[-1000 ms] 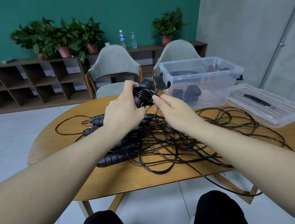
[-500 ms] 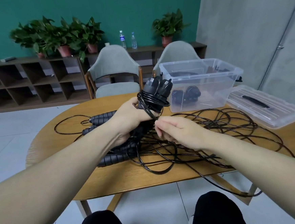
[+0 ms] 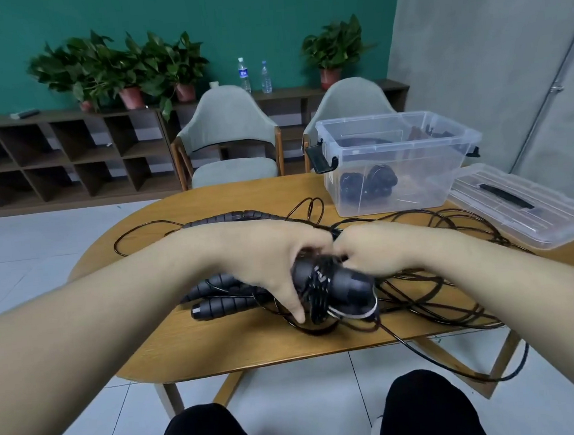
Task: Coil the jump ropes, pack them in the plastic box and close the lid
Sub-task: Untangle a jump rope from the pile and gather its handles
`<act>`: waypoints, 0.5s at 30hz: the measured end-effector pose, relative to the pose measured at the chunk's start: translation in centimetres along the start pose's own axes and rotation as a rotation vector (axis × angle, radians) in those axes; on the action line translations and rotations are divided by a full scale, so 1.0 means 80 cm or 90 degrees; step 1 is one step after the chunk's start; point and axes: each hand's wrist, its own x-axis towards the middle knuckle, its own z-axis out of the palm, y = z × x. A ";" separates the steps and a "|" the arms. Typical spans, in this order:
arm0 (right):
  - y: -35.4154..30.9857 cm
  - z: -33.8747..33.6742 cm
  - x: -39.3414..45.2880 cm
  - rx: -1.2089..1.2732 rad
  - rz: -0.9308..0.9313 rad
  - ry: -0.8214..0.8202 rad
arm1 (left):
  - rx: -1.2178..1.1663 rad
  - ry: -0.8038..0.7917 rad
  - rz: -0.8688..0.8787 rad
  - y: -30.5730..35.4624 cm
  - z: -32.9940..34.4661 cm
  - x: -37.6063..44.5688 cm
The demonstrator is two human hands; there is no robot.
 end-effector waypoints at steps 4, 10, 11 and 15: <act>-0.006 -0.016 0.003 -0.036 0.073 0.112 | 0.314 -0.052 -0.072 0.017 0.006 0.017; -0.015 -0.028 -0.004 0.053 0.090 0.237 | 0.355 0.077 -0.270 0.004 0.012 0.021; -0.021 -0.027 -0.006 0.047 0.089 0.257 | 0.330 0.090 -0.289 0.003 0.012 0.023; -0.041 -0.021 -0.012 0.059 0.083 0.282 | 0.267 0.155 -0.335 -0.008 0.011 0.025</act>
